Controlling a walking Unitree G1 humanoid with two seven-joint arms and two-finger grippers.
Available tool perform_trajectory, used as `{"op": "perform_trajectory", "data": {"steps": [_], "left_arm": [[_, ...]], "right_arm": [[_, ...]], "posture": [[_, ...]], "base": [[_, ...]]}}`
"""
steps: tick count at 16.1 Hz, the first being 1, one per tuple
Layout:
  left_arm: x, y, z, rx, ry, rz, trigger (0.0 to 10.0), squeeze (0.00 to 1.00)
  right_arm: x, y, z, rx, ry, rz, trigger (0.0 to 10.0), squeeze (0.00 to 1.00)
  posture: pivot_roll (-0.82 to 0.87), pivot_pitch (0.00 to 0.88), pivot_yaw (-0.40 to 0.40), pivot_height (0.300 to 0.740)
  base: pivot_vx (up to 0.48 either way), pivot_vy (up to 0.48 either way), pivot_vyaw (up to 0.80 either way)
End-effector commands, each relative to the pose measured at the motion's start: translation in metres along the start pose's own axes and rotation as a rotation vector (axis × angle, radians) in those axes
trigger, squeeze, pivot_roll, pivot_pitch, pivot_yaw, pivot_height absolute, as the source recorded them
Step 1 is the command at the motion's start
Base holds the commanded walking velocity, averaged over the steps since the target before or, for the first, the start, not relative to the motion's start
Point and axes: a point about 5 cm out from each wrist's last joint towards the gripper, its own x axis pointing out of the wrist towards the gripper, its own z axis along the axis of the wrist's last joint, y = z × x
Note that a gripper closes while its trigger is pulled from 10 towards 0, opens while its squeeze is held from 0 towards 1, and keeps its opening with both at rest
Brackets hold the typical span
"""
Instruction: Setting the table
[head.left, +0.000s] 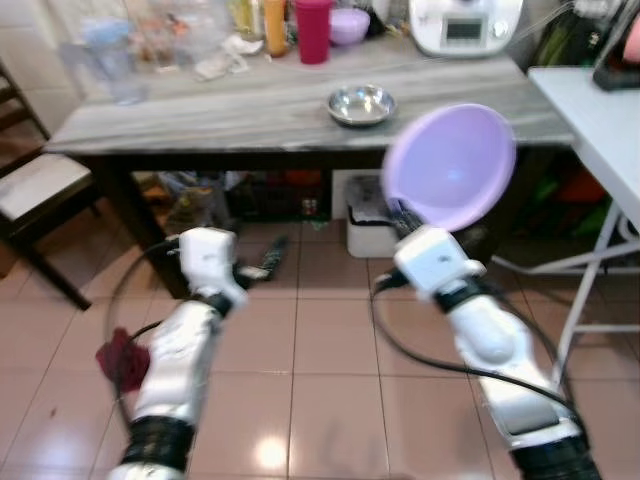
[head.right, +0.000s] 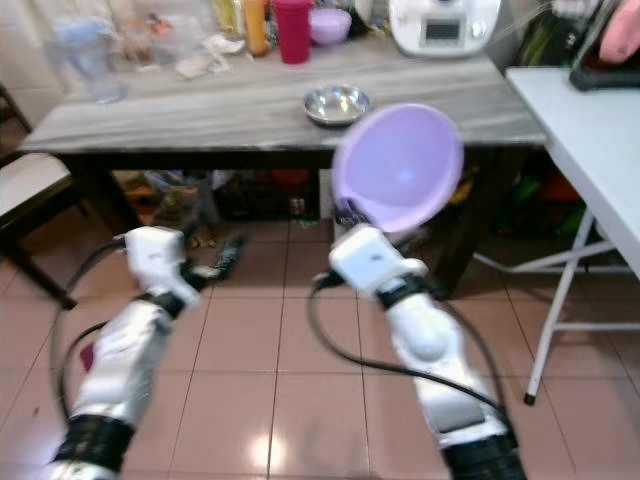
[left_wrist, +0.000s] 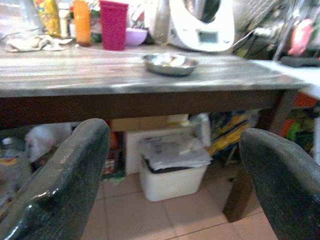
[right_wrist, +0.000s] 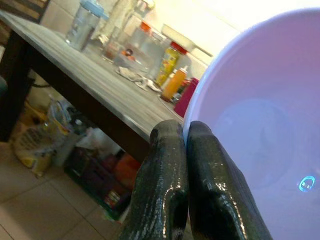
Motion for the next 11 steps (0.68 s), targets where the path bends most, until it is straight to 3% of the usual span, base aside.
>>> {"op": "perform_trajectory", "data": {"steps": [1,11], "left_arm": [[0.0051,-0.0076,0.0036,-0.007,-0.014,-0.028,10.0,0.0],[0.005,-0.0168,0.0013,-0.019,-0.013,-0.057,10.0,0.0]], "right_arm": [[-0.0006,-0.0073,-0.0004,-0.017,0.001,-0.013,10.0,0.0],[0.0014,-0.011,-0.0008,-0.031,0.005,-0.014,10.0,0.0]], "posture": [[-0.25,0.086,0.069,0.74],[-0.26,0.081,0.062,0.74]], "base": [[0.442,0.0,0.0],[0.446,0.0,0.0]]}}
